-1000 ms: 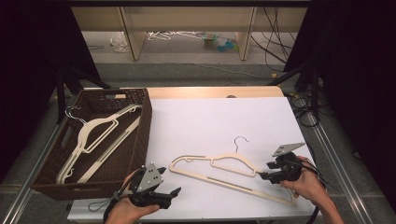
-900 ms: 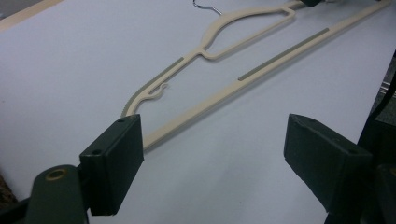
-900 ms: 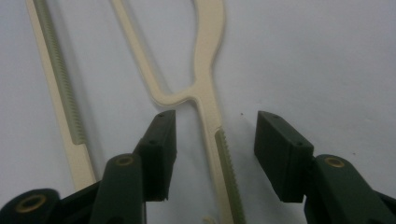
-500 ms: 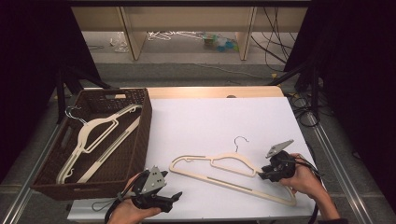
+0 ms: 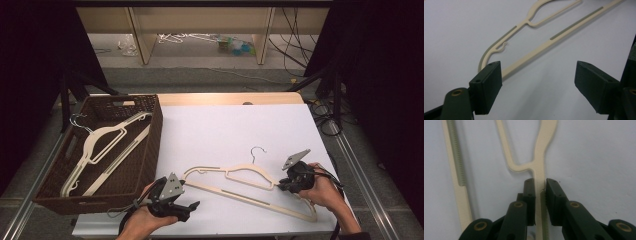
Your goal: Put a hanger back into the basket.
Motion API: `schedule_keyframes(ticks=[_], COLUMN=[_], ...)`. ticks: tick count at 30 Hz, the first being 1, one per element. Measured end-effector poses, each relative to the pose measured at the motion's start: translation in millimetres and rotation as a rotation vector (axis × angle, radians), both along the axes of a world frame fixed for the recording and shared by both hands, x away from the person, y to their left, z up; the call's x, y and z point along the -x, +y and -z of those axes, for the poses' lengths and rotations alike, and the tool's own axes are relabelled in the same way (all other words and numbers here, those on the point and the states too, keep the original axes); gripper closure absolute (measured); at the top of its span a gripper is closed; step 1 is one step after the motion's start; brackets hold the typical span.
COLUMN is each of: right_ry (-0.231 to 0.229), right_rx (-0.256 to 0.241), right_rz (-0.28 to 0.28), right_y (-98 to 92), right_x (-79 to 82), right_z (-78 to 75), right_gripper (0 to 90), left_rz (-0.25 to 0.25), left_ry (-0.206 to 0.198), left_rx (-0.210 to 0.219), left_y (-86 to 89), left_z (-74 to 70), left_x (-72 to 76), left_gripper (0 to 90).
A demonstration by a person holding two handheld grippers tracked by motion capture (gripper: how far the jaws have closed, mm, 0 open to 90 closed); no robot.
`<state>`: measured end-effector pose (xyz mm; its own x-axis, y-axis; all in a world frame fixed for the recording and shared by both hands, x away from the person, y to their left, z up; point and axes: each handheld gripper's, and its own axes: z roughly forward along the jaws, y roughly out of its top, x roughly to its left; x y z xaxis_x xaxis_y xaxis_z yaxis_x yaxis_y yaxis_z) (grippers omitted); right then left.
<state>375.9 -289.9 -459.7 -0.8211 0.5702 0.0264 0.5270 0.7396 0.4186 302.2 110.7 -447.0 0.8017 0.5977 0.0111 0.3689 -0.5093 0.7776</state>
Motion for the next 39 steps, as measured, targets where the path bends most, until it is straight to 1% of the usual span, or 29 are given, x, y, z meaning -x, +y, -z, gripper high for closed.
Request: schedule_keyframes(ticks=[1, 2, 3, 4, 5, 6, 7, 9, 10, 12, 15, 16, 19, 20, 22, 24, 25, 26, 27, 28, 29, 30, 32, 34, 35, 36, 37, 38, 39], right_ry=[0.004, 0.008, 0.0, -0.004, -0.005, -0.019, -0.022, -0.041, -0.047, -0.07, -0.079, -0.085, -0.1, -0.1, -0.103, -0.116, -0.109, -0.117, -0.127, -0.119, -0.129, -0.128, -0.132, -0.132, -0.133, -0.138, -0.129, -0.137, -0.138], right_rx=[-0.013, -0.015, -0.018, -0.016, -0.013, -0.009, -0.005, -0.002, -0.001, 0.0, 0.004, 0.006, 0.013, 0.014, 0.015, 0.008, 0.01, 0.011, 0.008, 0.008, 0.008, 0.005, 0.007, 0.013, 0.01, 0.011, 0.013, 0.01, 0.01], right_rz=[-0.016, -0.012, -0.012, -0.011, -0.014, -0.018, -0.019, -0.022, -0.034, -0.039, -0.04, -0.04, -0.043, -0.045, -0.039, -0.052, -0.049, -0.057, -0.053, -0.054, -0.06, -0.052, -0.061, -0.068, -0.065, -0.072, -0.066, -0.077, -0.08], right_y=[-0.6, -0.6, -0.6, -0.4, 0.1, 0.6, 0.9, 1.8, 1.8, 2.2, 3.3, 3.7, 5.5, 5.5, 6.6, 6.8, 6.8, 6.7, 7.1, 7.3, 7.2, 7.7, 8.0, 8.9, 10.1, 10.5, 11.5, 11.9, 12.1], right_x=[0.6, 1.8, 2.4, 3.2, 3.9, 4.5, 5.2, 7.2, 7.8, 10.2, 12.6, 13.2, 15.2, 15.7, 17.4, 17.6, 18.4, 18.5, 19.0, 19.9, 20.1, 20.7, 20.6, 20.9, 21.2, 21.4, 22.2, 21.8, 22.0], right_z=[-0.7, -1.7, -2.6, -4.1, -6.4, -8.3, -10.3, -15.6, -18.4, -24.3, -31.1, -32.1, -35.7, -37.5, -40.0, -41.7, -43.5, -44.0, -45.3, -46.4, -47.0, -47.5, -48.4, -48.7, -48.6, -48.5, -49.1, -49.2, -49.2], right_gripper=[79.8, 79.9, 79.9, 79.9, 79.9, 79.9, 79.9, 79.9, 79.9, 79.9, 79.9, 79.9, 79.9, 79.9, 79.9, 79.9, 79.9, 79.9, 79.9, 79.9, 79.9, 79.9, 79.9, 79.8, 79.9, 79.9, 79.8, 79.8, 79.8], left_rz=[0.003, 0.01, 0.005, 0.012, 0.024, 0.035, 0.039, 0.041, 0.044, 0.055, 0.046, 0.046, 0.063, 0.065, 0.075, 0.071, 0.075, 0.084, 0.096, 0.105, 0.107, 0.113, 0.153, 0.161, 0.172, 0.166, 0.192, 0.201, 0.211], left_ry=[0.003, 0.009, -0.001, -0.025, -0.037, -0.047, -0.061, -0.047, -0.041, -0.033, -0.025, -0.014, 0.01, 0.019, 0.021, 0.034, 0.032, 0.033, 0.039, 0.044, 0.044, 0.053, 0.068, 0.091, 0.088, 0.084, 0.09, 0.101, 0.101], left_rx=[0.002, 0.013, 0.007, -0.031, -0.053, -0.064, -0.074, -0.064, -0.068, -0.076, -0.085, -0.085, -0.094, -0.105, -0.119, -0.124, -0.123, -0.136, -0.137, -0.132, -0.134, -0.121, -0.143, -0.13, -0.146, -0.133, -0.141, -0.114, -0.104], left_y=[-2.6, -6.9, -12.6, -20.2, -27.5, -32.8, -40.6, -50.4, -56.5, -65.7, -76.1, -80.2, -92.2, -97.5, -103.7, -107.8, -109.5, -111.3, -112.8, -114.0, -114.6, -116.5, -118.5, -124.4, -126.2, -130.1, -132.3, -134.7, -136.8], left_z=[-1.1, -1.9, -2.4, -2.9, -2.6, -2.6, -3.2, -4.2, -4.8, -4.6, -3.8, -3.7, -0.5, 2.3, 5.9, 8.9, 10.5, 11.4, 12.1, 12.6, 12.5, 13.1, 13.2, 15.5, 15.5, 16.8, 15.6, 15.1, 14.3], left_x=[-4.3, -10.3, -16.1, -23.3, -28.5, -32.4, -39.4, -48.7, -55.0, -63.8, -77.7, -82.3, -95.8, -100.0, -106.1, -110.4, -113.1, -115.3, -117.4, -119.4, -120.5, -122.0, -124.9, -126.9, -127.6, -127.3, -129.3, -129.4, -129.0], left_gripper=[22.4, 22.9, 24.2, 25.4, 25.6, 25.4, 25.5, 25.8, 25.7, 25.5, 25.7, 25.7, 26.1, 26.5, 26.8, 27.0, 27.6, 28.9, 29.7, 30.7, 31.9, 32.7, 35.1, 37.3, 40.5, 42.6, 44.0, 46.1, 50.3])
